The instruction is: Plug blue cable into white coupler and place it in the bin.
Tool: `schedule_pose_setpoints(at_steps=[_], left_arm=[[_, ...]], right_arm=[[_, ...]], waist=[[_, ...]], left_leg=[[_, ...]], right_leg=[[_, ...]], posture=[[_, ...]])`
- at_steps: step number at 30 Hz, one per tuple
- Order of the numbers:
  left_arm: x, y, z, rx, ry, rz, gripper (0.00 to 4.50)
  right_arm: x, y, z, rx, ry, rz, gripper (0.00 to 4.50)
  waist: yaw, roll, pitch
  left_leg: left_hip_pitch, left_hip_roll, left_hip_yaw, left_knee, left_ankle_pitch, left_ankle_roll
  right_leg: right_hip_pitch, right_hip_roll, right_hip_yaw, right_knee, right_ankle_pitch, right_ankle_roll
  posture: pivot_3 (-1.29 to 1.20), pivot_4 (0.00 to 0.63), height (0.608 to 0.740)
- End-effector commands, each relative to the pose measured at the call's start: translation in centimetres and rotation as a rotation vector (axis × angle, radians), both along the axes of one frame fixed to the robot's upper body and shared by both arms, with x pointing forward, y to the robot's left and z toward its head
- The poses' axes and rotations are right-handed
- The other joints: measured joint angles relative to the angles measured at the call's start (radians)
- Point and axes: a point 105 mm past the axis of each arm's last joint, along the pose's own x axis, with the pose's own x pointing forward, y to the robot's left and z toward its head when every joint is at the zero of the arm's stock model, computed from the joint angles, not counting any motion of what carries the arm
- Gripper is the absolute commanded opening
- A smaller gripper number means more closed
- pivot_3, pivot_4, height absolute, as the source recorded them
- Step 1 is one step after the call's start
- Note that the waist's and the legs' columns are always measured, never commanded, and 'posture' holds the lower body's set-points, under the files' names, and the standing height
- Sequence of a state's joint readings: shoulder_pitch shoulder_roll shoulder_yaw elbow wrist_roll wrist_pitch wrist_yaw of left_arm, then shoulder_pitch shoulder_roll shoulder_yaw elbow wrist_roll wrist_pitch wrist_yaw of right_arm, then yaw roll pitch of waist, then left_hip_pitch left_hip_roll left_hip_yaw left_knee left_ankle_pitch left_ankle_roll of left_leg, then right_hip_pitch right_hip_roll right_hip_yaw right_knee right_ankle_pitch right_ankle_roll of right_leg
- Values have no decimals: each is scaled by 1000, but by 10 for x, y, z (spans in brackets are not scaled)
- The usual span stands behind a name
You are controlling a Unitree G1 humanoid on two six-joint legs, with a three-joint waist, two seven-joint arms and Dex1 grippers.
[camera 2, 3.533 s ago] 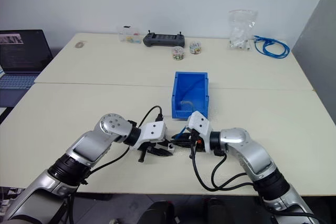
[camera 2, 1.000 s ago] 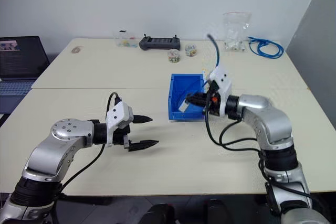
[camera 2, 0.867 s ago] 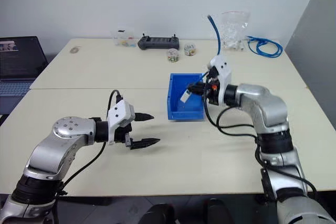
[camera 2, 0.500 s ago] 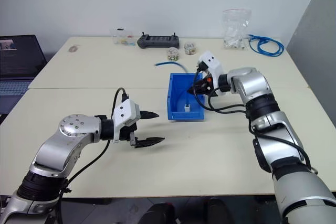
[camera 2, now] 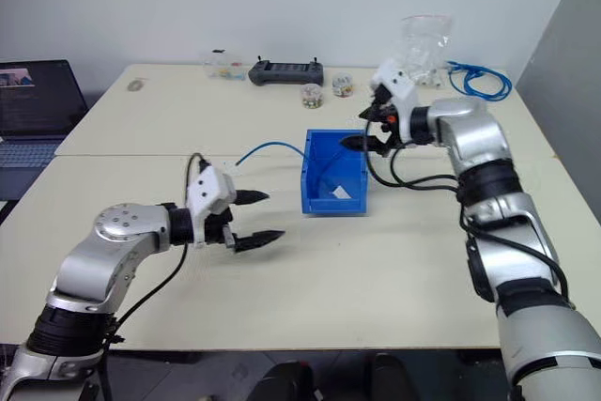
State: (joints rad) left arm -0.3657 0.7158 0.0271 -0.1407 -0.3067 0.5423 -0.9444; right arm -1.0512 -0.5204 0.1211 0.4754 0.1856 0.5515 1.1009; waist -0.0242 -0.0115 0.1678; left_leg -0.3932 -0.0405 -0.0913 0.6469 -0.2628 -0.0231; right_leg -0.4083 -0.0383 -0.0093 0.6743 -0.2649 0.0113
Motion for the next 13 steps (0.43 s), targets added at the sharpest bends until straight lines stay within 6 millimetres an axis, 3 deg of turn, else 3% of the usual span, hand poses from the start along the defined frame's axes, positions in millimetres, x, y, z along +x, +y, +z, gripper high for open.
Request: schedule_pose_setpoints(at_steps=[1,5,9,13], left_arm=[[10,15,24,-23,-100,98,4500],[10,21,36,6,-140,128,4500],[11,26,42,7,-141,138,4500],[13,27,42,14,-132,127,4500]], right_arm=[[-30,-7,22,92,-52,43,4466],[-69,-27,9,85,-51,65,4466],[-93,-33,-3,20,-38,105,4466],[-98,-36,-14,-11,-31,85,4466]], waist=[[-1,0,0],[-2,0,0],[-7,0,0],[-7,-1,1]], left_leg=[[0,0,0,0,0,0],[-1,0,0,0,0,0],[1,0,2,0,0,0],[3,0,2,0,0,0]], right_leg=[[0,0,0,0,0,0],[0,0,0,0,0,0],[0,0,1,2,0,0],[1,0,1,3,-1,1]], posture=[[0,150,740],[0,150,740],[0,150,740],[0,150,740]])
